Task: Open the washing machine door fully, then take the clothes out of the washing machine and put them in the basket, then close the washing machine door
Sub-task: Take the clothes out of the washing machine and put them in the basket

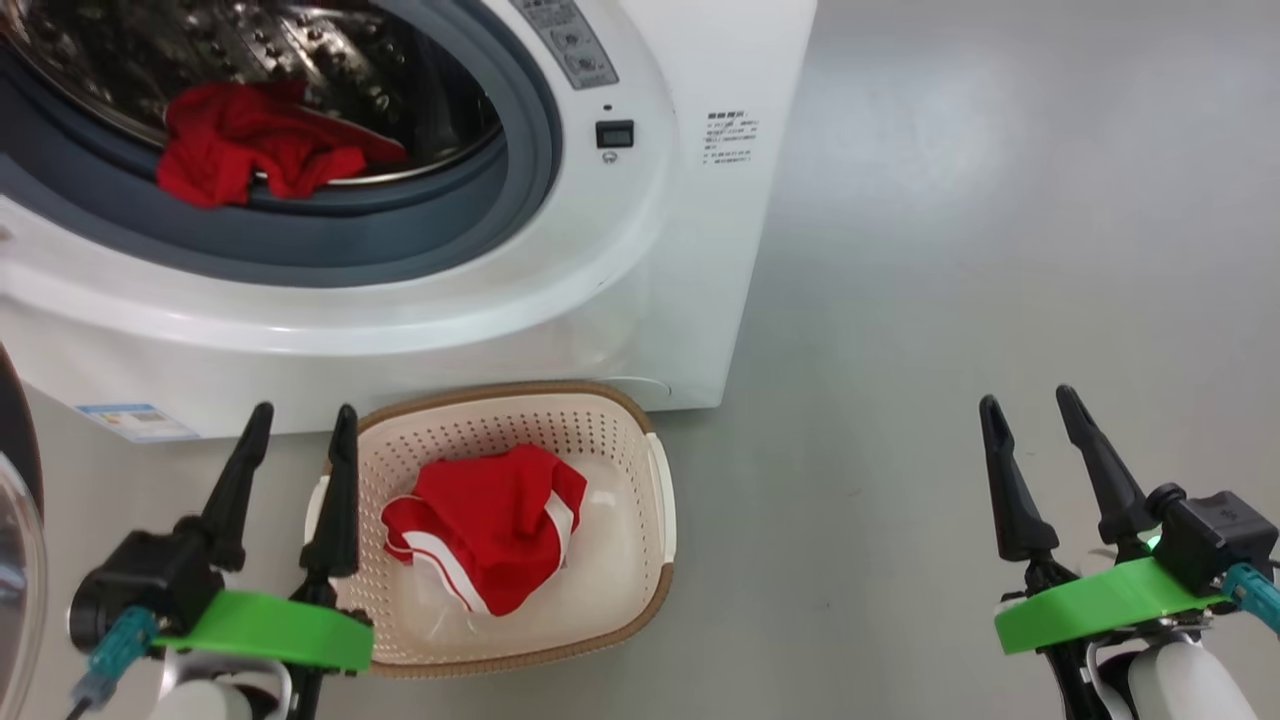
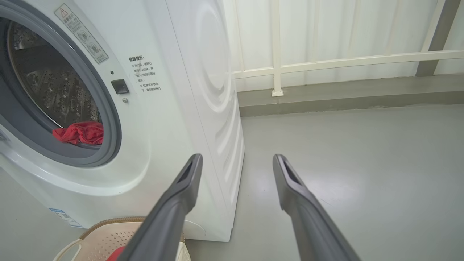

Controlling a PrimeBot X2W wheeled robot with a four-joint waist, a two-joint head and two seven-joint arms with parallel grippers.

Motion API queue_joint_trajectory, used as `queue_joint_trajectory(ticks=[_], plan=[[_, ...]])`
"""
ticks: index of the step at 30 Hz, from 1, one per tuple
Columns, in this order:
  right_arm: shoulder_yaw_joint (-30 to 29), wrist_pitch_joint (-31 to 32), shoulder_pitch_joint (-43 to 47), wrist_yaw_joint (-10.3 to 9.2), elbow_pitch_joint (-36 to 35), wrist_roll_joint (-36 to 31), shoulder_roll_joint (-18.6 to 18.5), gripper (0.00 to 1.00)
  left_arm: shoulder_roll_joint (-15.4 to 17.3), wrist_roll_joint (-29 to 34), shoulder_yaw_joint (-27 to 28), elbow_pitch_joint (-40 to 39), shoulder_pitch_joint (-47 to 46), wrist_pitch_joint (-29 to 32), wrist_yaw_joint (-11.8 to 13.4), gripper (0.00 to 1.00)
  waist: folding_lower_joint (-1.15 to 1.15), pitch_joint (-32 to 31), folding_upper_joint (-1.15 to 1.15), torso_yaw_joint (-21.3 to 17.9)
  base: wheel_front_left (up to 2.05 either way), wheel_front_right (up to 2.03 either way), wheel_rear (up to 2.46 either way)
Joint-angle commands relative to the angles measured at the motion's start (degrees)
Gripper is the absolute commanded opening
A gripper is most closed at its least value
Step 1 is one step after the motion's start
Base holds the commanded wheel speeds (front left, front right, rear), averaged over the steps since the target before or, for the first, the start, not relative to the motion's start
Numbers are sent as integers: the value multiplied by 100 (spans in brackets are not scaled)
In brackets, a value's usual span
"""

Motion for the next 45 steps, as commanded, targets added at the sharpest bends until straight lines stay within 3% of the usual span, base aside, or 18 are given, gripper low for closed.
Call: queue_joint_trajectory(ticks=[1, 20, 36, 45], plan=[[133, -36, 54, 37, -136, 83, -65, 100, 78, 65, 227, -202, 78, -22, 4, 100, 0, -106, 0, -27, 0, 0, 0], [51, -36, 508, 37, -212, 123, -49, 100, -90, 234, 597, -1199, 1197, -22, 4, 100, 0, -392, 0, -74, 0, 0, 0], [77, -36, 515, 37, -198, 126, -43, 100, -166, 205, 614, -1253, 1210, -22, 4, 100, 0, -377, 0, -71, 0, 0, 0], [90, -36, 339, 37, -215, 128, 5, 100, -61, 377, 567, -966, 699, -22, 4, 100, 0, -69, 0, -63, 0, 0, 0]])
